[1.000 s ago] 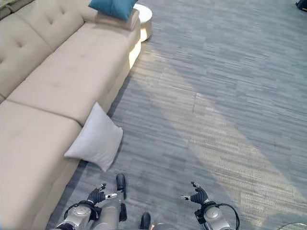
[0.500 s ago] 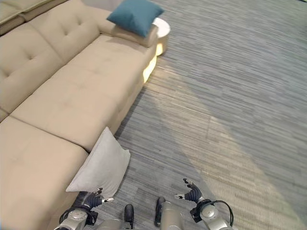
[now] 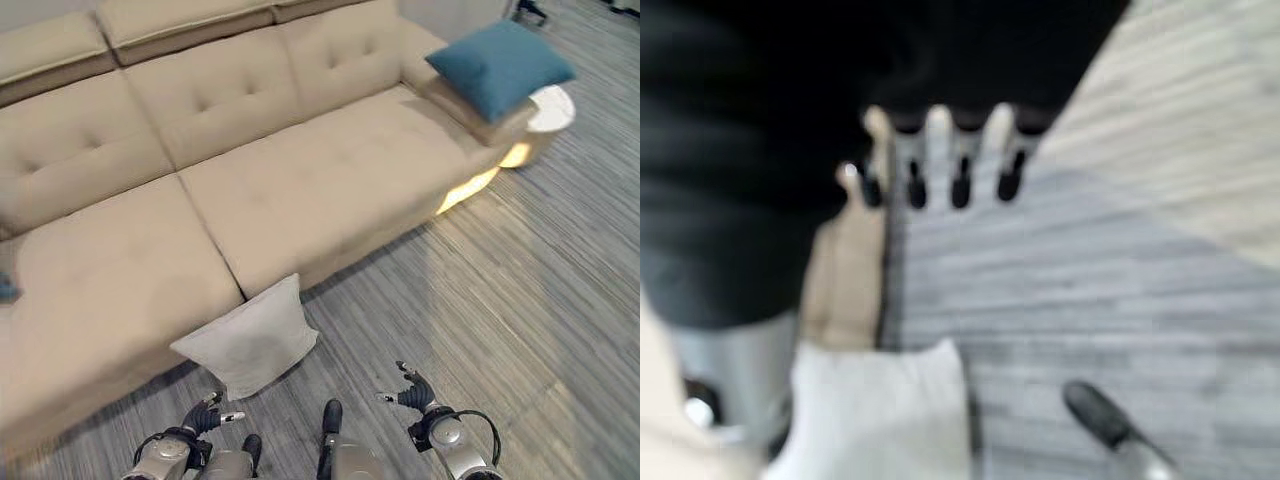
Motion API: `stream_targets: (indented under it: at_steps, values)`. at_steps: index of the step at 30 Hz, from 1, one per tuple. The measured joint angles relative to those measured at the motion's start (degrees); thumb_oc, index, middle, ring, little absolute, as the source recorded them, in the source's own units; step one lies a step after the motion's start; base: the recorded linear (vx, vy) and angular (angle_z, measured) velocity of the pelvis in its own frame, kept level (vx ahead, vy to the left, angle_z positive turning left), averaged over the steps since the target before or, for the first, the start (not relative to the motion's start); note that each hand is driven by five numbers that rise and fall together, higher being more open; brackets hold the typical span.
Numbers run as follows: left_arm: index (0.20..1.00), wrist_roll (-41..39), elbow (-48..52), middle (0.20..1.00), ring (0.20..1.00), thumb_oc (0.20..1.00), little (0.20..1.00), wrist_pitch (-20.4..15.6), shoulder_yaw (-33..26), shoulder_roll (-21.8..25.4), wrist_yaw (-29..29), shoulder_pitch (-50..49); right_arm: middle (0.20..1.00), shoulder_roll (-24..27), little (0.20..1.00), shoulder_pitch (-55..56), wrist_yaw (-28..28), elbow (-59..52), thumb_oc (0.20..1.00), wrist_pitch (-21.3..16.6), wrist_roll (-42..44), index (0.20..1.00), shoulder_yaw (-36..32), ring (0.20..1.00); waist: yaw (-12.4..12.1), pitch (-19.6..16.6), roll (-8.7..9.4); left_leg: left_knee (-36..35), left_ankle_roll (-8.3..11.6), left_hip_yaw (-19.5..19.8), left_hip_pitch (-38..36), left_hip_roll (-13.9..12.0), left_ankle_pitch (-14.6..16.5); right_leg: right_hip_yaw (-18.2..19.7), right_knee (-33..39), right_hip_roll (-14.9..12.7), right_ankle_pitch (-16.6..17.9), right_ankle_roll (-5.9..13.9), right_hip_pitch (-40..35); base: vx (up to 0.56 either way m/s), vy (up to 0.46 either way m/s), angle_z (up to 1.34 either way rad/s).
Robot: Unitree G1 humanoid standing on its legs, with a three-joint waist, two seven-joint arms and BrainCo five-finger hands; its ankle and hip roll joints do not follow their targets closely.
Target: Pick up all the scattered cushions and arrange them neatly on the sofa.
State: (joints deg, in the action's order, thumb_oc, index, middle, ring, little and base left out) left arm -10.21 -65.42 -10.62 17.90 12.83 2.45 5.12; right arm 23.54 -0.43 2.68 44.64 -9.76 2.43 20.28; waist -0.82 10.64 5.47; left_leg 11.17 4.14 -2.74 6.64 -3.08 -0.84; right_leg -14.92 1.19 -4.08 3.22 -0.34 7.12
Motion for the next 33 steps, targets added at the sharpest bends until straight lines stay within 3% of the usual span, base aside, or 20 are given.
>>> stream_targets:
  at_steps: [2,3,4,6,7,8,9,10,11,12,14,15,19,21,22,23,24,26,31,33]
  values:
    - [1.000,0.0,0.1,1.000,1.000,1.000,1.000,0.0,-0.1,0.0,0.0,0.1,1.000,-0.1,1.000,0.2,0.0,-0.7,1.000,-0.2,0.2,1.000,0.3,1.000,1.3,0.2,0.18,-0.1,-1.18,-10.1,0.8,-1.9,0.9,-3.2,0.4,0.4,-1.0,-1.54,-0.5,0.05,-0.013,1.15]
    - [1.000,0.0,0.1,1.000,1.000,1.000,1.000,0.3,-0.1,-0.1,-0.1,0.7,1.000,-0.2,1.000,0.4,0.2,-1.2,1.000,-0.3,0.3,1.000,0.6,1.000,3.2,0.8,0.32,1.6,-1.13,-18.6,2.4,-4.2,1.5,-6.6,0.9,0.4,-1.6,-1.84,-1.2,0.12,0.111,1.21]
    - [1.000,0.0,0.3,1.000,1.000,1.000,1.000,0.2,-0.1,-0.1,-0.1,0.7,1.000,-0.2,1.000,0.6,0.2,-1.3,1.000,-0.4,0.3,1.000,0.6,1.000,4.4,0.6,-0.31,2.7,-1.11,-23.4,3.5,-5.2,1.7,-8.2,1.0,0.5,-2.0,-1.88,-1.1,0.18,0.118,1.03]
    - [1.000,0.1,1.2,1.000,1.000,1.000,1.000,0.1,-1.6,0.2,-0.2,0.4,1.000,-0.8,1.000,0.9,0.0,-1.2,1.000,-0.3,0.2,1.000,0.4,1.000,4.2,0.9,-0.02,3.2,-2.93,-24.4,3.6,-4.0,3.8,-8.3,-1.2,0.8,-3.5,-0.06,0.2,0.11,0.151,0.18]
    - [1.000,0.1,0.5,1.000,1.000,1.000,1.000,0.4,-2.2,0.3,-0.2,-0.9,1.000,-0.7,1.000,0.9,-0.1,-1.5,1.000,-0.4,0.3,1.000,0.4,1.000,4.5,0.6,-0.99,-1.1,-3.86,-19.8,1.1,-1.3,4.3,-8.2,-4.5,1.3,-4.0,0.53,0.4,0.07,0.159,-0.11]
    - [1.000,0.2,-0.3,1.000,1.000,1.000,1.000,0.4,-2.1,0.3,-0.2,-0.8,1.000,-0.7,1.000,1.1,-0.1,-1.1,1.000,-0.3,0.3,1.000,0.4,1.000,4.8,0.9,-1.70,-3.6,-4.85,-17.6,-0.1,-0.2,4.7,-9.1,-7.6,1.1,-5.1,1.21,0.7,0.06,0.165,0.13]
    - [1.000,0.2,-0.6,1.000,1.000,1.000,1.000,0.4,-2.2,0.6,-0.1,-0.7,1.000,-0.7,1.000,1.9,-0.1,-1.0,1.000,-0.1,0.2,1.000,0.4,1.000,4.9,0.8,-1.73,-5.2,-7.23,-16.9,-1.1,0.2,5.0,-8.4,-11.1,0.7,-7.2,2.16,1.8,0.07,0.081,0.23]
    - [1.000,0.2,-0.6,1.000,1.000,1.000,1.000,0.3,-2.2,0.9,0.0,-0.4,1.000,-0.8,1.000,2.5,-0.3,-1.2,1.000,-0.1,0.2,1.000,0.6,1.000,4.6,0.5,-1.27,-6.1,-7.53,-17.3,-1.6,0.7,4.7,-6.7,-14.4,-0.1,-8.3,2.17,3.1,0.15,0.110,0.27]
    - [1.000,0.1,0.4,1.000,1.000,1.000,1.000,0.3,-2.6,1.6,0.0,-0.5,1.000,-0.7,1.000,2.6,-0.4,-1.5,1.000,0.1,0.2,1.000,0.6,1.000,4.0,0.3,-0.97,-7.2,-8.26,-16.3,-2.3,2.0,4.6,-1.7,-22.7,-1.7,-9.6,3.23,6.5,0.15,0.058,0.28]
    - [1.000,0.1,1.2,1.000,1.000,1.000,1.000,0.3,-2.8,1.9,0.1,-0.5,1.000,-0.7,1.000,2.6,-0.4,-2.0,1.000,0.1,0.2,1.000,0.6,1.000,4.2,0.3,-1.01,-7.5,-8.52,-15.5,-2.8,2.5,4.4,0.7,-27.3,-2.5,-9.9,3.58,8.4,0.11,0.029,0.50]
    - [1.000,0.1,2.9,1.000,1.000,1.000,1.000,0.1,-2.9,2.8,0.3,-0.7,1.000,-0.8,1.000,3.4,-0.6,-3.3,1.000,0.0,0.2,1.000,0.9,1.000,4.2,0.1,-0.98,-8.6,-8.68,-13.9,-3.9,3.4,3.4,6.0,-31.4,-2.8,-11.7,6.20,10.4,0.09,-0.045,0.60]
    - [1.000,0.0,4.5,1.000,1.000,1.000,1.000,-0.2,-3.3,3.6,0.5,-1.2,1.000,-0.9,1.000,3.4,-0.8,-3.7,1.000,-0.2,0.2,1.000,1.5,1.000,3.4,-0.9,-0.66,-9.0,-8.64,-13.3,-3.7,3.7,3.3,8.9,-29.7,-2.9,-11.6,6.18,10.6,0.11,-0.073,0.39]
    - [1.000,-0.5,5.7,1.000,1.000,1.000,1.000,-0.6,-3.4,5.0,0.9,-1.3,1.000,-1.0,1.000,2.3,-0.8,-4.7,1.000,-0.7,0.2,1.000,2.3,1.000,2.4,-0.7,-0.83,-9.6,-8.49,-9.1,-3.2,3.7,2.6,12.7,-19.0,-3.4,-10.3,6.93,9.5,0.11,-0.106,0.46]
    - [1.000,-0.5,6.1,1.000,1.000,1.000,1.000,-1.1,-3.8,4.9,1.9,-1.1,1.000,-0.6,1.000,2.0,-0.7,-7.7,1.000,-0.9,0.2,1.000,2.3,1.000,2.9,0.1,-1.87,-11.3,-7.14,-6.1,-3.5,2.9,1.3,15.7,-10.3,-2.9,-5.8,9.10,9.7,0.03,-0.085,0.77]
    - [1.000,-0.7,7.9,1.000,1.000,1.000,1.000,-1.2,-3.8,5.4,2.1,-1.1,1.000,-0.7,1.000,3.4,-0.7,-8.6,1.000,-1.1,0.2,1.000,2.4,1.000,3.0,0.0,-0.49,-12.2,-6.41,-5.1,-4.7,4.0,0.9,15.5,-8.3,-4.1,-3.0,9.26,9.2,-0.03,-0.112,0.88]
    - [1.000,-1.5,9.2,1.000,1.000,1.000,1.000,-1.7,-3.4,5.5,2.4,-1.6,1.000,-0.8,1.000,4.1,-0.7,-8.7,1.000,-1.3,0.2,1.000,2.4,1.000,2.9,-0.1,0.43,-12.2,-5.89,-4.0,-5.1,4.3,1.0,15.3,-7.8,-4.5,1.1,5.66,8.4,-0.04,-0.159,0.56]
    - [1.000,-1.8,10.0,1.000,1.000,1.000,1.000,-2.0,-3.3,5.1,2.8,-1.7,1.000,-0.7,1.000,3.7,-0.6,-8.4,1.000,-1.3,0.2,1.000,2.3,1.000,2.1,-0.5,-0.38,-12.2,-5.63,-3.6,-4.8,3.6,0.9,14.7,-7.4,-3.7,1.9,5.71,8.0,-0.04,-0.170,0.26]
    - [1.000,-2.5,11.7,1.000,1.000,1.000,1.000,-2.6,-3.3,5.1,2.8,-1.3,1.000,0.2,1.000,2.2,-0.3,-9.1,1.000,-1.5,0.2,1.000,2.2,1.000,1.0,-0.5,-1.44,-11.1,-3.63,-2.5,-1.7,0.3,1.1,12.6,-3.6,-1.2,2.8,5.27,7.7,-0.01,-0.098,0.21]
    - [1.000,-2.9,15.7,1.000,1.000,1.000,1.000,-2.8,-3.0,5.1,2.9,-0.3,1.000,2.0,1.000,1.3,0.0,-10.3,1.000,-1.8,0.2,1.000,1.4,1.000,1.1,0.4,-1.96,-10.0,-1.58,0.3,1.3,-1.8,0.4,9.2,-1.5,0.8,3.3,4.58,7.8,-0.11,-0.068,0.31]
    - [1.000,-4.4,17.1,1.000,1.000,1.000,1.000,-3.8,-2.0,5.1,3.6,3.7,1.000,2.1,1.000,-2.0,0.7,-9.9,1.000,-2.0,0.2,1.000,0.8,1.000,1.4,3.2,-2.82,-8.6,-1.10,1.8,5.6,-2.2,0.2,7.6,-3.0,0.8,3.0,4.02,11.1,-0.17,-0.027,0.39]
